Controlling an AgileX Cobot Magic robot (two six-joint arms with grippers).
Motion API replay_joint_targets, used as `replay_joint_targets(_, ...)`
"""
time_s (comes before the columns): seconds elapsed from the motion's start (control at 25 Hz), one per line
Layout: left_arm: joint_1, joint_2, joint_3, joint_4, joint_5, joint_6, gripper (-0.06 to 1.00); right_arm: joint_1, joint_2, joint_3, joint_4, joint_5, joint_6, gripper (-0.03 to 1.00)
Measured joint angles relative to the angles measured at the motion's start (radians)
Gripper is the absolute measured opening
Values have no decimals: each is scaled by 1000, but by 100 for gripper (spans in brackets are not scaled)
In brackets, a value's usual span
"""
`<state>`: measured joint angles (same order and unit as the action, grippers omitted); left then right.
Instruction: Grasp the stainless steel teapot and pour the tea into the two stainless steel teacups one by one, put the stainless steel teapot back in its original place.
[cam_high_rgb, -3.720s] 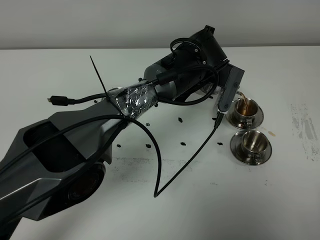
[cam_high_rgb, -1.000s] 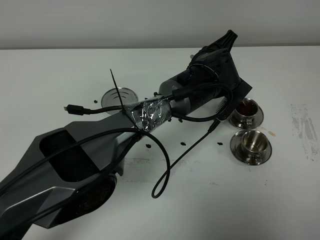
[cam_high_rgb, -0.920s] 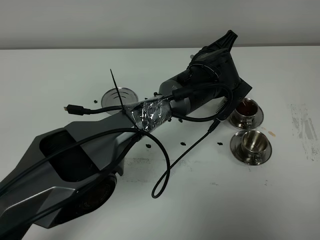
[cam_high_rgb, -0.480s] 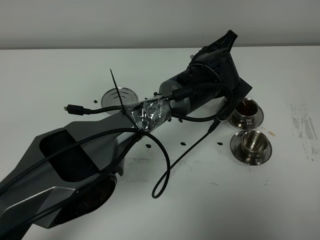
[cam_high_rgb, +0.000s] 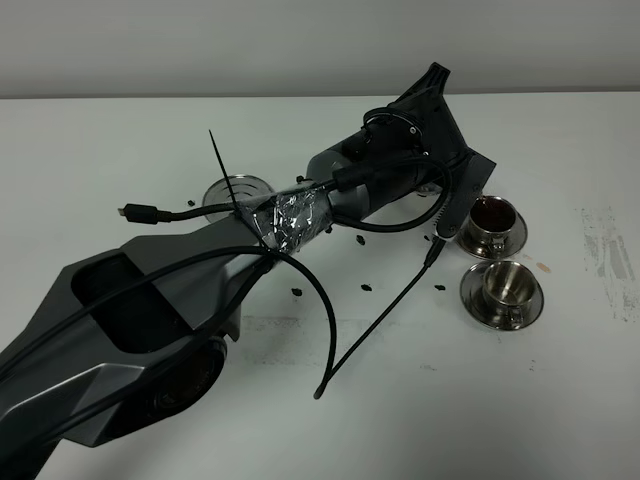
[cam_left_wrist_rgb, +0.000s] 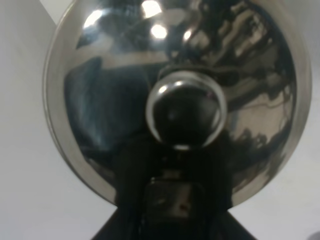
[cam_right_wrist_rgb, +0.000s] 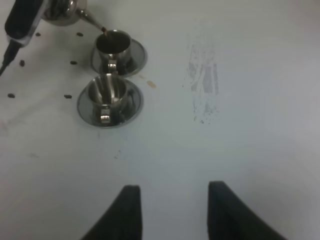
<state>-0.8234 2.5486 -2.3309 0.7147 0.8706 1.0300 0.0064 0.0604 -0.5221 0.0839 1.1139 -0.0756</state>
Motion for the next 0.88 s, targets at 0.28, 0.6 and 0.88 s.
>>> replay_joint_targets(0.28,21,-4,0,-90,5,-49,18,0,0,0,0,0,0,31)
replay_joint_targets(0.6,40,-62,0,-221,30,-107,18,0,0,0,0,0,0,31)
replay_joint_targets(0.88,64,-120,0,-341,99,-337,18,0,0,0,0,0,0,31)
